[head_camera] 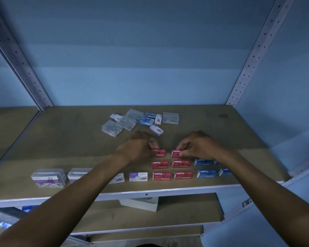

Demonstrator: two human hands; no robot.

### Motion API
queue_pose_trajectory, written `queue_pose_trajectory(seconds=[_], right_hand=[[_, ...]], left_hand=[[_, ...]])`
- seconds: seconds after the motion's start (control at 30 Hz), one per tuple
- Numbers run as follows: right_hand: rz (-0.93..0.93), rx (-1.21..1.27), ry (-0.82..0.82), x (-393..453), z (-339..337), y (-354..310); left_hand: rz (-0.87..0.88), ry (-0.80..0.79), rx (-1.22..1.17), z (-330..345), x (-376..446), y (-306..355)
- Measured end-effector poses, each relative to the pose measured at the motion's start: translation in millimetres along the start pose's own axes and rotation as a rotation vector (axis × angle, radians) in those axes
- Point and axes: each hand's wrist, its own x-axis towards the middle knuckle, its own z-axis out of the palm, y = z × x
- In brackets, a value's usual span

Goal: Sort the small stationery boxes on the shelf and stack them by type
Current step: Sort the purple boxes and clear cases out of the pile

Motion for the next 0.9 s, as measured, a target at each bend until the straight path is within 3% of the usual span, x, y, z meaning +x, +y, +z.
queue_pose_trajectory(seconds=[0.1, 0.4, 0.53, 0.7, 0.9], right_hand=[[-0.003, -0.013, 0.000, 0.2, 0.3, 1.9], [-0.004, -0.024, 0.007, 3.5, 3.0, 5.3], [0.011, 0.030, -0.008, 3.1, 2.1, 6.9], [0.080, 0.154, 0.099, 8.3, -4.7, 9.2], [0.165, 0.111, 0.184, 36.1, 4.1, 10.1]], left_hand=[[0.068, 0.070, 0.009, -1.6, -2.9, 7.9], [0.135, 0.078, -0.038, 5.5, -3.6, 6.2], [0.119, 0.067, -0.033, 4.7, -3.7, 3.8], [0.010, 0.135, -0.151, -8.1, -1.2, -4.2], [-0.100, 0.171, 0.002, -26.1, 8.9, -9.7]])
